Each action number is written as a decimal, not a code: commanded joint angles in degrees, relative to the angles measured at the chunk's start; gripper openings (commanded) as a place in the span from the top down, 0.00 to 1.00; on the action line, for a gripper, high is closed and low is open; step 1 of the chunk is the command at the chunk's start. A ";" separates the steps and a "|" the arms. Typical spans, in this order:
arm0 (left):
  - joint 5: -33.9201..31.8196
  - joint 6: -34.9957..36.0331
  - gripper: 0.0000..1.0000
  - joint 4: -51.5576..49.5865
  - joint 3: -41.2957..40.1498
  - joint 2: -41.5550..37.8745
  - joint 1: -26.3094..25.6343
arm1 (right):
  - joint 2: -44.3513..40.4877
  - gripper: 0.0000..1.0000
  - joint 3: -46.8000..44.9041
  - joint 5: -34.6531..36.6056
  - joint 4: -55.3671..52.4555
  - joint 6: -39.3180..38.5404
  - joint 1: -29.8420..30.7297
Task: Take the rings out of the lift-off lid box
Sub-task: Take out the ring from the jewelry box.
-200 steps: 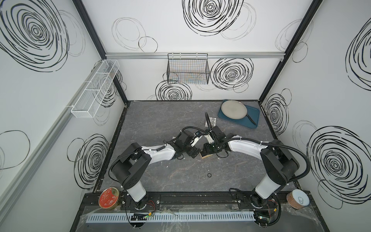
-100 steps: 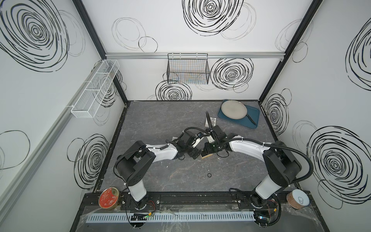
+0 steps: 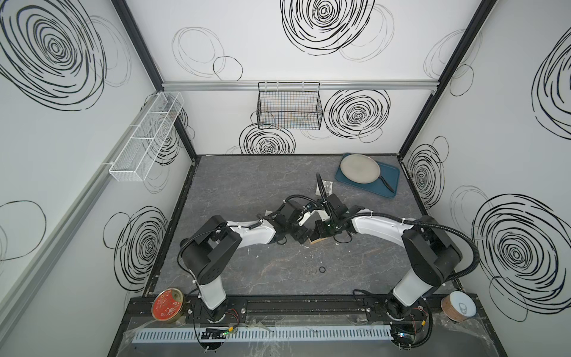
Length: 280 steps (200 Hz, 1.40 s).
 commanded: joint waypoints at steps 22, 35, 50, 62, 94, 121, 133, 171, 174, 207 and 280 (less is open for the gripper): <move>0.88 -0.36 0.00 0.40 2.43 1.95 -0.50 | 1.43 0.75 -0.79 -0.38 0.11 0.91 0.66; 1.01 -0.49 0.00 0.34 2.57 2.21 -0.57 | 1.70 0.77 -0.75 -0.27 0.10 0.91 0.74; 1.10 -0.62 0.00 0.07 2.88 2.56 -0.58 | 1.96 0.80 -0.70 -0.09 0.02 0.91 0.83; 1.15 -0.75 0.00 -0.02 3.09 2.83 -0.67 | 2.05 0.82 -0.67 0.08 -0.08 1.04 0.90; 1.34 -0.84 0.00 -0.86 3.78 3.81 -0.67 | 1.98 0.86 -0.76 0.24 -0.14 0.96 0.92; 1.58 -0.82 0.00 -1.62 4.37 4.53 -0.67 | 1.66 0.90 -0.67 0.17 -0.24 0.91 0.92; 1.69 -0.82 0.00 -1.84 4.59 4.72 -0.67 | 1.46 0.92 -0.52 0.10 -0.24 0.91 0.92; 2.04 -0.62 0.00 -2.96 5.38 5.51 -0.67 | 0.35 0.96 -0.63 -0.60 0.35 0.83 0.72; 2.09 -0.61 0.00 -2.95 5.45 5.59 -0.67 | 0.18 0.96 -0.67 -0.67 0.44 0.83 0.73; 2.38 -0.48 0.00 -3.60 6.07 6.21 -0.67 | -1.48 0.98 -1.72 -2.34 2.23 1.11 0.31; 2.64 -0.32 0.00 -4.23 6.59 6.83 -0.67 | -5.73 1.00 -5.39 -5.78 7.08 3.24 -2.06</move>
